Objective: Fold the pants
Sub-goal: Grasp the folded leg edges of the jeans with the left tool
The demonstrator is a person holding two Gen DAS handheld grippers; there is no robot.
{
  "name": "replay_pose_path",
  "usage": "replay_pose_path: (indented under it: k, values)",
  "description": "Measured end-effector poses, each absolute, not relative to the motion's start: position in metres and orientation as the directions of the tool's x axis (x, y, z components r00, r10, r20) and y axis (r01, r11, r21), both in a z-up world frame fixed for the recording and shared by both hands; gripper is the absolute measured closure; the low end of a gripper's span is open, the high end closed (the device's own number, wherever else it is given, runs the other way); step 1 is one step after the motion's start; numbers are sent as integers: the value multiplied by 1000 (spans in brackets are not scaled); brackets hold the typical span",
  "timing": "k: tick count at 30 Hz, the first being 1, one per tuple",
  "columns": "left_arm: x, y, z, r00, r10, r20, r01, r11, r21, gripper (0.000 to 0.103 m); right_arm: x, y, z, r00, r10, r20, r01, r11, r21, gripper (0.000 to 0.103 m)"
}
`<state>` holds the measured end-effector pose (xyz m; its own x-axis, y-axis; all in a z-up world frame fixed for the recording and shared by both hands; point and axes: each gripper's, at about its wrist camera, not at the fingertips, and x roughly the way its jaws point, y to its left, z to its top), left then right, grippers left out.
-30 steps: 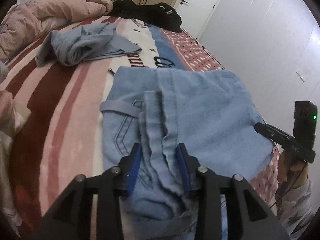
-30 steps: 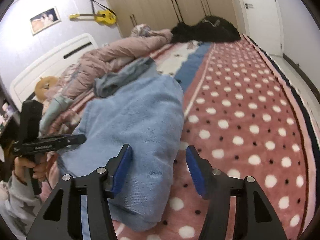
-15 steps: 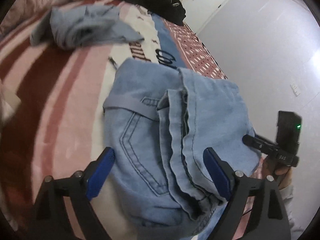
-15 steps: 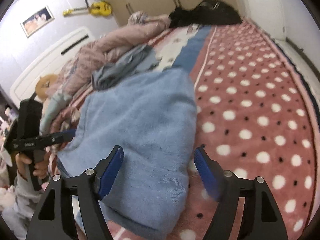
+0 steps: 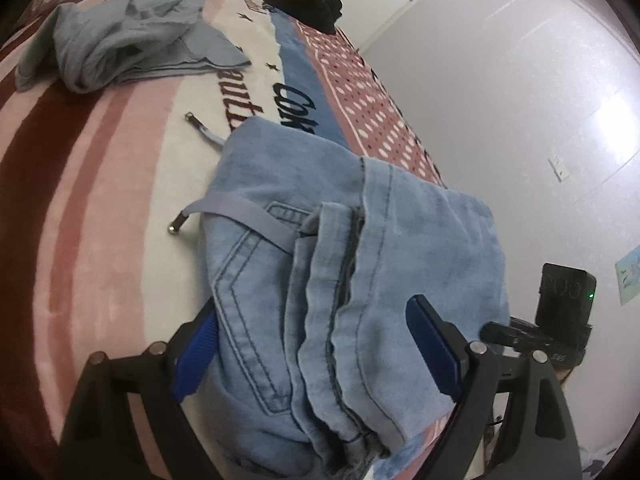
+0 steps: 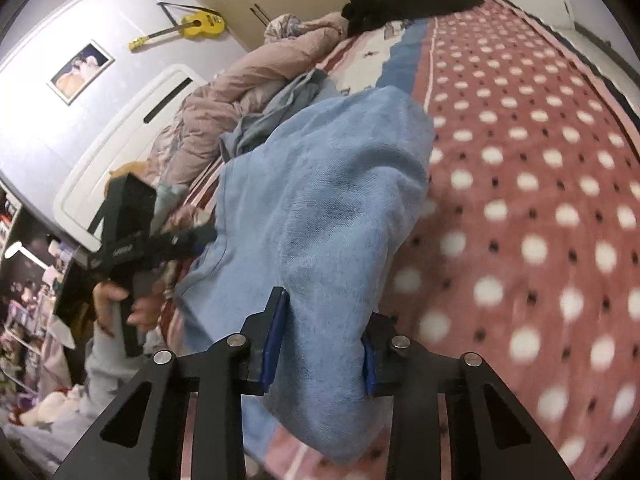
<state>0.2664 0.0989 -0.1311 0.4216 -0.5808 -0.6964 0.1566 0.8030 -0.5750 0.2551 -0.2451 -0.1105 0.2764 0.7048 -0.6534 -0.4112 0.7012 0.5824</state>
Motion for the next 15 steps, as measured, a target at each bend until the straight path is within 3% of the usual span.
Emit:
replay_pose_path:
  k: [5, 8, 15]
  values:
    - [267, 93, -137, 384, -558, -736, 199, 828, -524, 15, 249, -259, -111, 288, 708, -645, -388, 702, 597, 79]
    - [268, 94, -143, 364, -567, -739, 200, 822, -533, 14, 254, -263, -111, 318, 679, -662, -392, 730, 560, 74]
    - [270, 85, -149, 354, -568, -743, 206, 822, -531, 14, 284, -255, -126, 258, 693, -674, -440, 705, 557, 45]
